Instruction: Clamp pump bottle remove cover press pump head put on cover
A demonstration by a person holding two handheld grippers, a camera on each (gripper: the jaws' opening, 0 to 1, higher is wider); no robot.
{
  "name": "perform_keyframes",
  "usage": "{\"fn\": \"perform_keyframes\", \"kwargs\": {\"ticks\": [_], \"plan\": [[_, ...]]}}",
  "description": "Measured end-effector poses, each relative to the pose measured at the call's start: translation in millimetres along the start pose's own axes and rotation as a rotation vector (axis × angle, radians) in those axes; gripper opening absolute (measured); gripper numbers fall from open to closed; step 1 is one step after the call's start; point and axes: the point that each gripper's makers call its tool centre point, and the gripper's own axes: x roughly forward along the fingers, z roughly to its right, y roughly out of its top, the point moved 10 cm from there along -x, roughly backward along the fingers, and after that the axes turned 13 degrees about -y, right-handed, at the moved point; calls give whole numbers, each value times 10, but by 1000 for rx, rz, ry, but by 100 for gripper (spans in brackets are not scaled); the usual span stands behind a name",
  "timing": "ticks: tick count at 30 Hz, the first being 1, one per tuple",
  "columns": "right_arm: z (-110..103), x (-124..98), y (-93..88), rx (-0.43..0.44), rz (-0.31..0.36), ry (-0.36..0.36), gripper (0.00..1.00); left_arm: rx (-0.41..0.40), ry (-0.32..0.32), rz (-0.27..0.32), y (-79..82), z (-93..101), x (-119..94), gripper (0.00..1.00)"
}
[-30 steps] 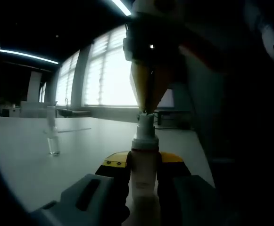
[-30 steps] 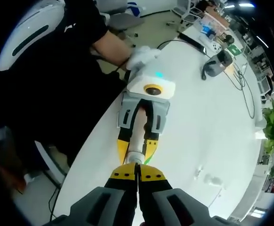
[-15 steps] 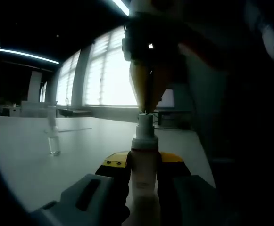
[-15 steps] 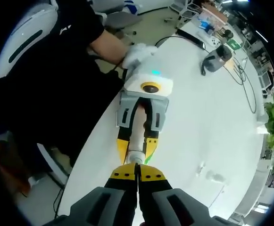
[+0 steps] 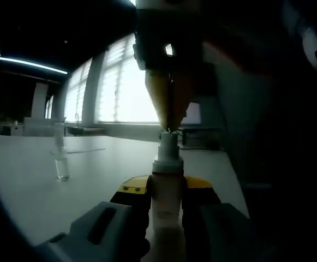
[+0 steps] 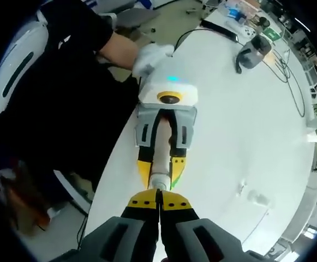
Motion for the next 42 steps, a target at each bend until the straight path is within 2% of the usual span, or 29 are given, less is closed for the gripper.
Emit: {"fn": "perform_keyframes", "kwargs": {"ticks": [14, 30, 42], "plan": [[30, 23, 74, -21, -70, 23, 0, 4, 2, -1, 2, -1, 0, 13], [32, 40, 38, 18, -60, 27, 0, 3, 3, -1, 3, 9, 8, 13], [1, 73, 15, 30, -43, 2, 0, 4, 4, -2, -2, 5, 6, 13]]}}
